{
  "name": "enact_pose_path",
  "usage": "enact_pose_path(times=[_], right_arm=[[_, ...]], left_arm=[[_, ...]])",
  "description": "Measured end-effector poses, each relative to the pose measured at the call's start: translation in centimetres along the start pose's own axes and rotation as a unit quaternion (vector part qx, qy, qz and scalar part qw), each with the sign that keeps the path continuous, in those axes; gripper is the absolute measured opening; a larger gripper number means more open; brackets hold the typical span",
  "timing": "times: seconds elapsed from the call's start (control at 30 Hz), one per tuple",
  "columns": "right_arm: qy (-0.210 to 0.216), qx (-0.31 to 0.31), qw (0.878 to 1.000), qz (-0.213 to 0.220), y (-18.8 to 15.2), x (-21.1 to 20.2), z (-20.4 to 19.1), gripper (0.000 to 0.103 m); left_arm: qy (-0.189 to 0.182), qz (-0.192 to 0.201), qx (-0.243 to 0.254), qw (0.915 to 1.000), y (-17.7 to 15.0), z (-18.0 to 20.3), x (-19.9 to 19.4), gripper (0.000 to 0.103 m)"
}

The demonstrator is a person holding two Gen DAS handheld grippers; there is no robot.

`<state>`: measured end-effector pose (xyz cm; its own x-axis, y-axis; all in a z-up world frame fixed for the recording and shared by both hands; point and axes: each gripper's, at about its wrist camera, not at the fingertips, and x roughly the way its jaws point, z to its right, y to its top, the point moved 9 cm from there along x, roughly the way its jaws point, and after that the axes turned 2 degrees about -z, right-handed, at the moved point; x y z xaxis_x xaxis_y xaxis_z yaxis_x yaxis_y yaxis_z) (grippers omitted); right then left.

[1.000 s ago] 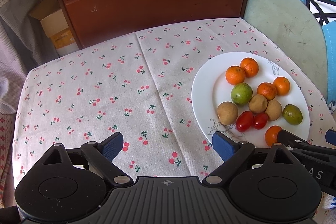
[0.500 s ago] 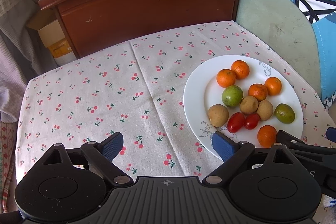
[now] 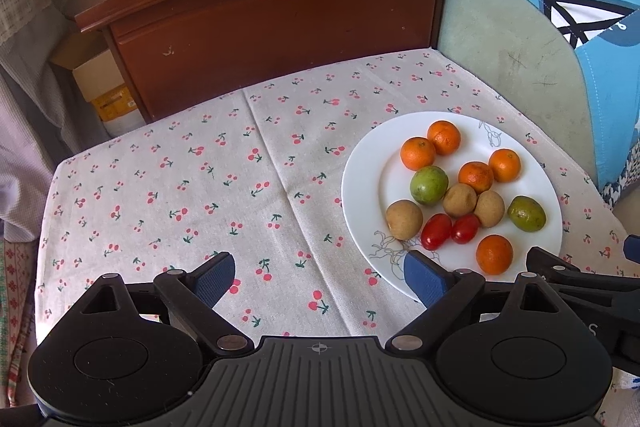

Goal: Organize fruits

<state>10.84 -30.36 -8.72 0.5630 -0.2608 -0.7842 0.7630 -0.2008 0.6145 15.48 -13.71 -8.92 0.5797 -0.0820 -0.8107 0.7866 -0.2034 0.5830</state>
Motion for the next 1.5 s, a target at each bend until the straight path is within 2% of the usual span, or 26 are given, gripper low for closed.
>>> enact_pose_path(times=[0.23,0.5,0.73,0.87,1.13,1.3,1.4,1.5], right_arm=[[-0.001,-0.012,1.000,0.010,-0.1,-1.2,-0.7,0.096],[0.014,-0.025,0.999,0.020,-1.4,-2.2,-2.6,0.096],[0.043,-0.030,0.998,0.024,-4.3,-3.0,-4.6,0.096],[0.087,-0.040,0.995,0.030,-6.3,-3.8,-6.6,0.095],[0.135,-0.075,0.987,0.040,-9.9,-4.0,-10.3,0.095],[0.147,-0.121,0.981,0.045,-11.1,-3.3,-12.3,0.097],[0.156,-0.117,0.979,0.055,-10.9,-3.0,-12.8,0.102],[0.154,-0.111,0.979,0.071,-10.5,-2.5,-13.1,0.102]], left_arm=[[0.002,0.009,-0.005,0.9999,-0.5,-0.9,-1.2,0.092],[0.001,0.002,-0.025,0.9997,-2.3,-2.9,-2.1,0.092],[0.010,-0.006,-0.048,0.9988,-4.7,-5.3,-2.8,0.093],[0.019,-0.010,-0.050,0.9985,-6.0,-6.2,-3.0,0.093],[0.029,-0.016,-0.073,0.9968,-7.6,-8.7,-3.7,0.093],[0.031,-0.012,-0.081,0.9961,-7.9,-9.7,-4.1,0.093],[0.033,-0.010,-0.081,0.9961,-7.9,-10.0,-4.2,0.093],[0.034,-0.011,-0.084,0.9959,-8.0,-10.3,-4.1,0.093]])
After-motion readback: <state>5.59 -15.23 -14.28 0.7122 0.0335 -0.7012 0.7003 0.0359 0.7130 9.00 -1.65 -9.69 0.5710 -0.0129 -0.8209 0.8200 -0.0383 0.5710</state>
